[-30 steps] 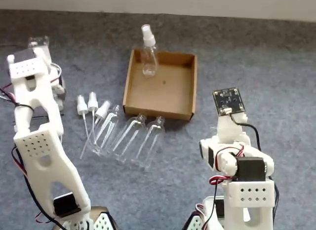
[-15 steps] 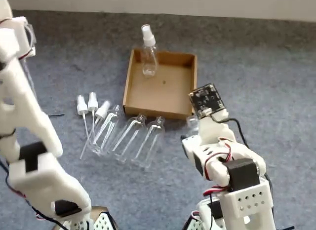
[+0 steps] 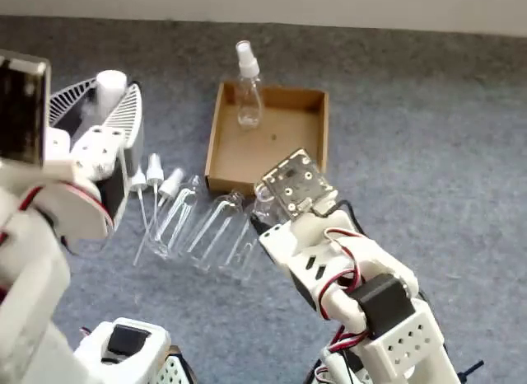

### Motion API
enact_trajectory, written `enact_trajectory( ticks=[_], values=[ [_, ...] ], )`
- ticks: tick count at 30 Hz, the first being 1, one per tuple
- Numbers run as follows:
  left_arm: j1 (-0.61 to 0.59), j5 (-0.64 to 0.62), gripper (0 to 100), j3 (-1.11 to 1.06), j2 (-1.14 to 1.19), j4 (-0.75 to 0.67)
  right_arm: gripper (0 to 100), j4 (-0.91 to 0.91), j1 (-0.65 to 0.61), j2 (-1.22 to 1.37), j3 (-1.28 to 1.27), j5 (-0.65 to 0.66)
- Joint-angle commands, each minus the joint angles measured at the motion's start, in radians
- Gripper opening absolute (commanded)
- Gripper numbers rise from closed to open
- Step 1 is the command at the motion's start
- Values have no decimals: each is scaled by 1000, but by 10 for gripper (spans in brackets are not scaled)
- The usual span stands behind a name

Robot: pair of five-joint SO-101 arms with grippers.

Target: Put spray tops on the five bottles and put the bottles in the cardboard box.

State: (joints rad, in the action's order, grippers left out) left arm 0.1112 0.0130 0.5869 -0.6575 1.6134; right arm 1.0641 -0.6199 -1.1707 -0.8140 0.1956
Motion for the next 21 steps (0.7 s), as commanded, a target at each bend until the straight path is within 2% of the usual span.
enact_trajectory(
  ticks=[1, 6, 9, 16, 21],
  values=[
    [124, 2, 24, -113, -64, -184, 28, -180, -15, -91, -76, -75],
    [252, 2, 21, -318, -104, -423, 5, -440, -15, -277, -361, -104],
    [311, 2, 21, -409, -102, -559, 5, -518, -15, -381, -512, -106],
    [478, 0, 21, -584, -101, -764, 5, -527, -8, -515, -618, -157],
    [499, 0, 21, -697, -101, -853, 5, -526, -8, -522, -618, -160]
  ],
)
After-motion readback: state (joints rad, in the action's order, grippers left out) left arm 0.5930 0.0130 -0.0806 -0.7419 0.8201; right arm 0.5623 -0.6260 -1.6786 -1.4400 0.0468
